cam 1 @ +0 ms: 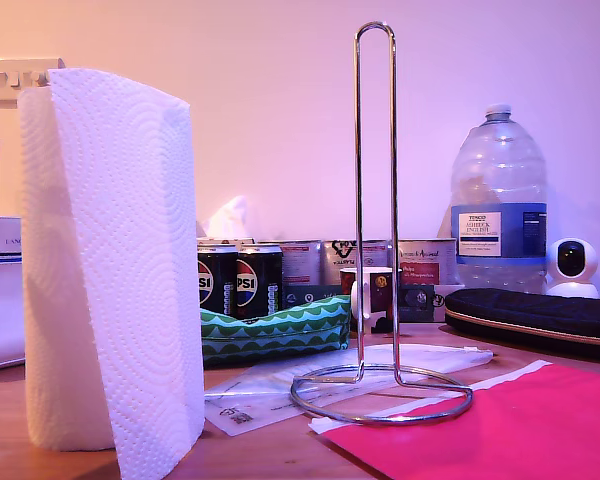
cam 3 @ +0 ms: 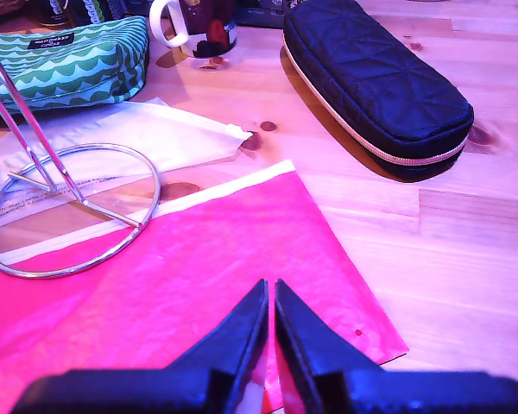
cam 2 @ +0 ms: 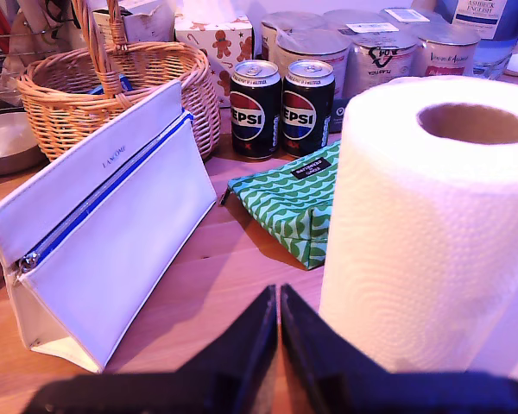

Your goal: Insert the paper towel roll into the metallic stand.

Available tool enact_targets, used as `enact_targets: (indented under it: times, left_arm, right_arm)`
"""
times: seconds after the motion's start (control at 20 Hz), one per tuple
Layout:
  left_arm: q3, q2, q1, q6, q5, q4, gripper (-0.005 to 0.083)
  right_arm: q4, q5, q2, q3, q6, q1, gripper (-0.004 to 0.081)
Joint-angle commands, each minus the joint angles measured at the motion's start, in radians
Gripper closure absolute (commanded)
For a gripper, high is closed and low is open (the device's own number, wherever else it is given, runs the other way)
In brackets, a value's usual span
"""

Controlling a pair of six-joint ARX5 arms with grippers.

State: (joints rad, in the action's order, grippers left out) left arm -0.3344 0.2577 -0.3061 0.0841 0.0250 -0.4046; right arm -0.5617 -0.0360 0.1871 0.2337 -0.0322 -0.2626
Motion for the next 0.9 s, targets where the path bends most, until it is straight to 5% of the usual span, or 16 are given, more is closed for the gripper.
enact_targets:
  times: [0.0,0.35,0.45,0.65,0.85]
  left_arm:
    - [0.009,0.01,-0.002,-0.002,0.151,0.148,0.0797]
    - [0.008,0.01,-0.002,-0.003,0.167,0.151,0.0797]
    - [-0.009,0.01,-0.002,-0.026,0.216,0.148,0.0797]
    - [-0.124,0.043,-0.005,-0.165,0.307,0.014,0.0797]
    - [-0.318,0.159,-0.01,-0.426,0.399,-0.206,0.0797]
  right_arm:
    - [0.318,0.002,0.006,-0.007,0.003,0.001,0.0783]
    - [0.319,0.006,0.006,-0.007,0.002,0.001,0.0783]
    - [0.339,0.051,0.006,-0.007,-0.07,0.001,0.0783]
    - [0.429,0.208,0.006,-0.007,-0.099,-0.031,0.0783]
    - [0.411,0.266,0.02,-0.007,-0.098,-0.104,0.0783]
